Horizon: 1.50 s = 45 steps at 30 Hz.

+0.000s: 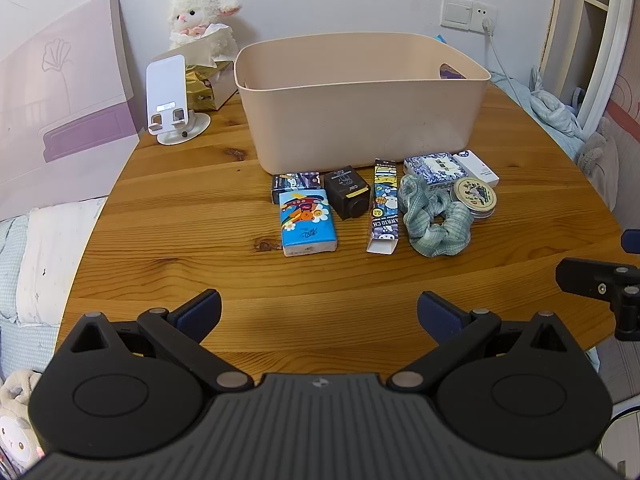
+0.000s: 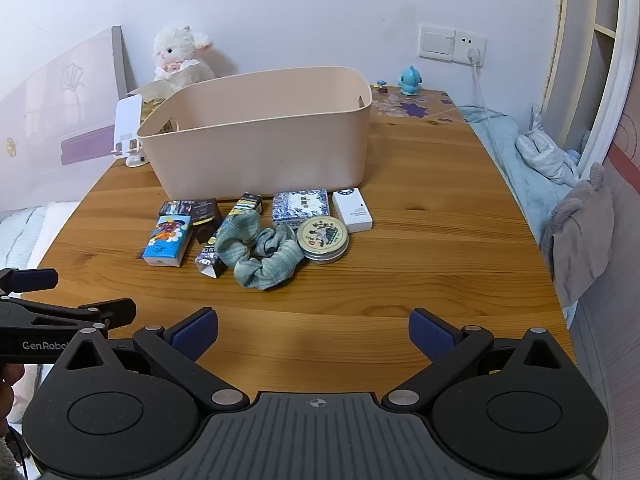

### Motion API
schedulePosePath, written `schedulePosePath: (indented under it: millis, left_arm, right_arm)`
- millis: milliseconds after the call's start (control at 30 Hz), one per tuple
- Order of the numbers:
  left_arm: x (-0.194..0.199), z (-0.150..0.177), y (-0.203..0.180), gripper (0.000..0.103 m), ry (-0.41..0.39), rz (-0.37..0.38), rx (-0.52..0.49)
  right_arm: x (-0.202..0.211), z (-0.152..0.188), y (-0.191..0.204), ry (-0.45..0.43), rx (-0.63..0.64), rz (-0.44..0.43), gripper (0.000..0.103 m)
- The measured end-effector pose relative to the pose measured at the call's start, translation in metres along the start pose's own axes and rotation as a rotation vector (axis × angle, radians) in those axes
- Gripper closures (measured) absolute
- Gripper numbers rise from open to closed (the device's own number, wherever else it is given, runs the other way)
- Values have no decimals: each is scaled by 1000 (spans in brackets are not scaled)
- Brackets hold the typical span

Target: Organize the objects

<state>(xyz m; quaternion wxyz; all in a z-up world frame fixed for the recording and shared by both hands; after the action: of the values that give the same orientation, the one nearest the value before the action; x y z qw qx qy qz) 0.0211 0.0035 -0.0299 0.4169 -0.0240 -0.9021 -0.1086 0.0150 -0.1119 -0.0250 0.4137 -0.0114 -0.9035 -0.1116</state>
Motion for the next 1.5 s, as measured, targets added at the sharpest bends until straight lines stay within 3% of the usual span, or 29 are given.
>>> schedulePosePath:
  millis: [1500]
  left_arm:
    - [-5, -1, 3, 0, 11, 22, 9]
  right_arm:
    - [-7, -2, -1, 11, -12, 1, 0]
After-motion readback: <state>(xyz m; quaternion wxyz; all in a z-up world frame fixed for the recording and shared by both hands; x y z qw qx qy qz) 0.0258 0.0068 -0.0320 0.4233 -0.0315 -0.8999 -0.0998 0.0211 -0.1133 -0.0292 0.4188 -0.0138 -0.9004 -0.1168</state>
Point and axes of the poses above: each gripper's, at about its wrist camera, not at the fingertips, and x roughly against the way its jaws point, y to its left, z to its underside, the point moved 3 cm from there along -x, roughly the way its jaws point, and after that the axes turned 10 degrees about -x, right-handed, at the moved point
